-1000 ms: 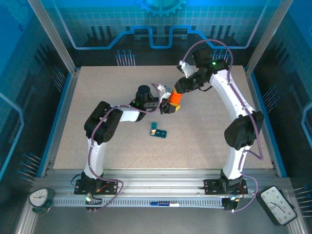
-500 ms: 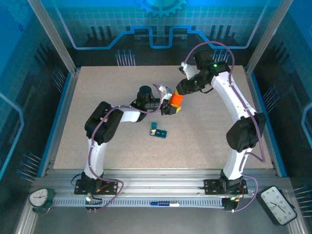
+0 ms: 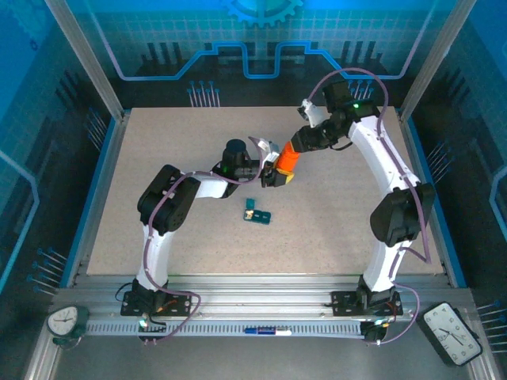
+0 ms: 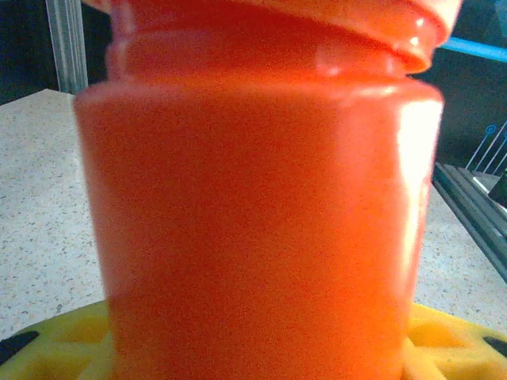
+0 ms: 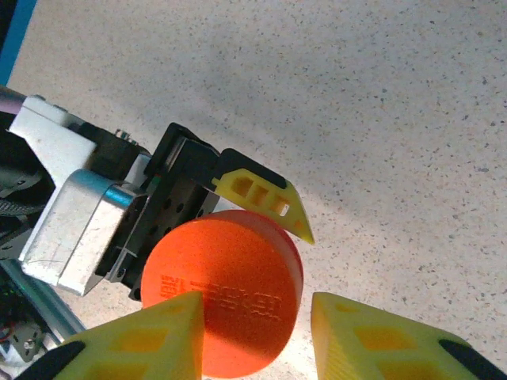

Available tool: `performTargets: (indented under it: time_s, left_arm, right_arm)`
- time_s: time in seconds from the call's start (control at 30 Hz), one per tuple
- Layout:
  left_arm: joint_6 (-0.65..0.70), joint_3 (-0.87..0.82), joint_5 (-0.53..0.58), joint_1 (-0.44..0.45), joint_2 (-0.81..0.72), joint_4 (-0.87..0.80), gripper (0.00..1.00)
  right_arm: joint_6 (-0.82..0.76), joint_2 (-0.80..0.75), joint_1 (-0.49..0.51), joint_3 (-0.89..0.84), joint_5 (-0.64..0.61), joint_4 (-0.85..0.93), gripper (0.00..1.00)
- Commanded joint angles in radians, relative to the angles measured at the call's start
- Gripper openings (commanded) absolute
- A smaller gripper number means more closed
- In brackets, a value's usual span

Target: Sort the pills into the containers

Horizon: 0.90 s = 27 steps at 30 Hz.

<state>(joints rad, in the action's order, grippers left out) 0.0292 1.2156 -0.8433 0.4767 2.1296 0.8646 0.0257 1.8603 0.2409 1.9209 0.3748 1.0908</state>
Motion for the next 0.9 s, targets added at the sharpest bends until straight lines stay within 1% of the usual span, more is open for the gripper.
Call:
performTargets:
  time_s: [0.0,0.23,0.4,0.5,0.63,0.87]
  left_arm:
    - [0.021,0.014,-0.048,-0.003,-0.086,0.101,0.0]
    - [0.021,0.021,-0.049,0.0,-0.088,0.088,0.0]
    - [0.024,0.021,-0.048,0.0,-0.086,0.08,0.0]
    - [0.03,0.016,-0.048,0.0,-0.086,0.07,0.0]
    - [0.032,0.016,-0.054,0.0,-0.089,0.062,0.0]
    - [0.018,0.021,-0.075,-0.001,-0.091,0.055,0.0]
  right_arm:
    - [0.014,0.006,-0.021,-0.019,-0.047,0.044,0.35]
    - [0.036,-0.003,-0.024,-0.018,0.002,0.022,0.4]
    - [0.055,-0.014,-0.025,0.005,0.026,0.016,0.55]
    - [0.071,-0.044,-0.029,-0.001,0.022,-0.005,0.62]
    - [0.086,-0.111,-0.032,-0.046,0.011,-0.061,0.66]
    - [0.03,-0.239,-0.022,-0.192,0.021,-0.208,0.75]
